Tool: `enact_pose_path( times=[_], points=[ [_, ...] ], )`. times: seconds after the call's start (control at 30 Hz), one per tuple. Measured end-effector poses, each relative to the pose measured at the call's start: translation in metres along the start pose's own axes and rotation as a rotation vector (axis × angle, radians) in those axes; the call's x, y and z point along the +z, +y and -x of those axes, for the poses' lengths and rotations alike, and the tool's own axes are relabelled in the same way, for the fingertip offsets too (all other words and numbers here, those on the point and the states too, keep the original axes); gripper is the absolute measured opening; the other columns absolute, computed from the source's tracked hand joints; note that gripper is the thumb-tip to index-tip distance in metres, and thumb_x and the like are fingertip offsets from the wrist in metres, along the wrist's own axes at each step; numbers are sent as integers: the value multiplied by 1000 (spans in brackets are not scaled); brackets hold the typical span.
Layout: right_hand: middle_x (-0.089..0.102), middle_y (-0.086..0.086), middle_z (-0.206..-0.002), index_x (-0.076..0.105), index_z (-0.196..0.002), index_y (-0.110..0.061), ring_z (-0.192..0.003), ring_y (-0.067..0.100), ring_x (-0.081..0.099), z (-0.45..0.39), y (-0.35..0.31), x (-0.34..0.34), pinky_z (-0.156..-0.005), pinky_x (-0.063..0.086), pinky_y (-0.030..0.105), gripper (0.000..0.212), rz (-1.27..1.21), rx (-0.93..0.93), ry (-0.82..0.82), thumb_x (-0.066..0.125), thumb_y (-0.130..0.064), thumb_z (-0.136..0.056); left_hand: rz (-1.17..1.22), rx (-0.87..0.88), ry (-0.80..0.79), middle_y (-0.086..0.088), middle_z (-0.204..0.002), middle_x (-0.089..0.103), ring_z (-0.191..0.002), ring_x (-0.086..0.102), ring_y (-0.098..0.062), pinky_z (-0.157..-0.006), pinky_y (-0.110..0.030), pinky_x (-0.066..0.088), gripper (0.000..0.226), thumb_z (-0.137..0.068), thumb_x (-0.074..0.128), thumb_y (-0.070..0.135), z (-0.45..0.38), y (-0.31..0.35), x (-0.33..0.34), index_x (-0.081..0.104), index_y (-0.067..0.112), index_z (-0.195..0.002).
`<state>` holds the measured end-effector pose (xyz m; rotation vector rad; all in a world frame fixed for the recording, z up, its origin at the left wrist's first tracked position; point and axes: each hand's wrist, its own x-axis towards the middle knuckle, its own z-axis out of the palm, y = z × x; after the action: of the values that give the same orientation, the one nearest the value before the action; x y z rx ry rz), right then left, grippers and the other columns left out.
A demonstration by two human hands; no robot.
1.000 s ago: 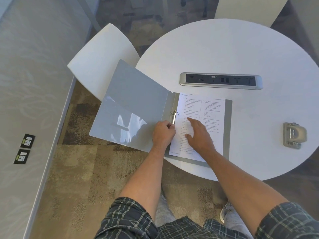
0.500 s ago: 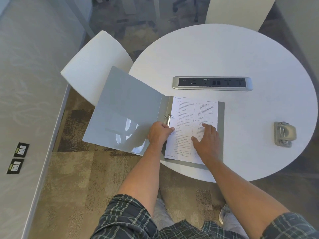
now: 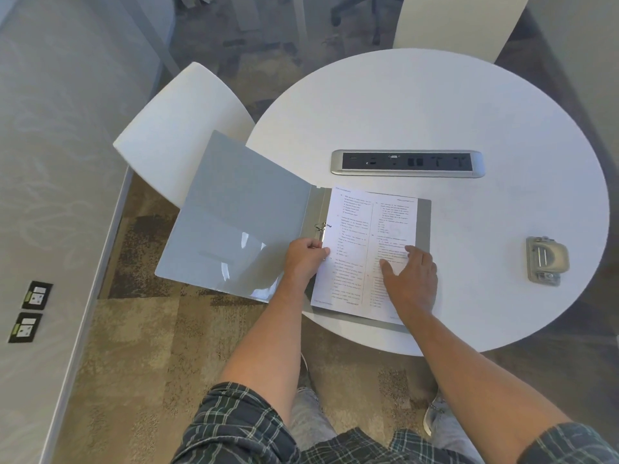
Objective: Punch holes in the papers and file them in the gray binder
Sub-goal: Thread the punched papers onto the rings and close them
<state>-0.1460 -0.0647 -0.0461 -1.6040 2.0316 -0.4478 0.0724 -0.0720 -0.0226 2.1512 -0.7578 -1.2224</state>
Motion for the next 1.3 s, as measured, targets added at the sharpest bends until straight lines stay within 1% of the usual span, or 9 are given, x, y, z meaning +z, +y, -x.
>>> enact_pose_path(
  times=[0.1,0.27,0.37,0.53,0.7,0.87,0.93,1.17,1.3],
  points=[
    [56,8,-134,50,-137,-15,-123,30,53,0,3,-4,-104,47,46,63,23,43,-30,68,-54,-90,159,-55,-21,-6,-85,73,-76,65,-24,-65,-29,53,16,-86,73,7,-3,-2,-4,65,14,-74],
    [56,10,-126,53,-129,-14,-117,32,53,-2,6,-7,-99,47,45,60,70,63,-62,61,-60,-92,285,-133,-11,-13,-100,74,-85,68,-28,-90,-47,58,7,-93,67,9,-5,2,-7,67,14,-88],
    [58,10,-125,56,-127,-13,-115,32,54,-1,0,-6,-98,46,45,59,68,58,-53,57,-62,-94,322,-141,-36,-15,-102,74,-86,69,-29,-88,-49,59,5,-94,66,8,-4,1,-9,68,12,-91],
    [56,8,-135,52,-138,-12,-125,29,54,3,-15,-3,-106,47,47,68,15,70,-83,56,-64,-94,460,-179,-104,-10,-85,75,-68,70,-22,-66,-32,59,7,-94,68,5,1,-1,-11,69,10,-89],
    [54,6,-139,49,-141,-15,-127,26,53,9,-20,-4,-109,45,46,76,-37,21,-60,57,-70,-90,533,-211,-222,-13,-90,70,-80,64,-26,-86,-40,55,6,-95,67,5,3,2,-11,66,7,-90],
    [49,0,-144,45,-147,-28,-128,21,48,19,-21,2,-107,43,44,81,19,-561,-190,63,-74,-83,319,-126,-247,-8,-76,67,-68,61,-18,-59,-22,48,17,-87,74,1,7,12,-4,67,10,-75],
    [47,-1,-151,44,-149,-35,-132,22,48,22,-24,8,-108,43,47,76,65,-660,-212,60,-72,-85,201,-91,-214,-8,-72,70,-66,63,-19,-57,-22,49,16,-82,75,-3,10,16,3,73,11,-74],
    [25,1,-169,33,-157,-36,-151,27,33,17,-32,19,-120,29,48,69,295,-550,-358,56,-58,-96,-102,75,-24,5,-85,75,-82,71,-15,-71,-28,60,7,-86,77,18,16,6,20,82,16,-91],
    [23,-2,-171,35,-159,-28,-154,23,27,15,-35,23,-124,21,45,60,301,-516,-400,49,-47,-104,-138,146,185,12,-95,61,-82,62,-6,-67,-17,45,30,-78,86,30,25,-7,13,70,23,-102]
  ],
)
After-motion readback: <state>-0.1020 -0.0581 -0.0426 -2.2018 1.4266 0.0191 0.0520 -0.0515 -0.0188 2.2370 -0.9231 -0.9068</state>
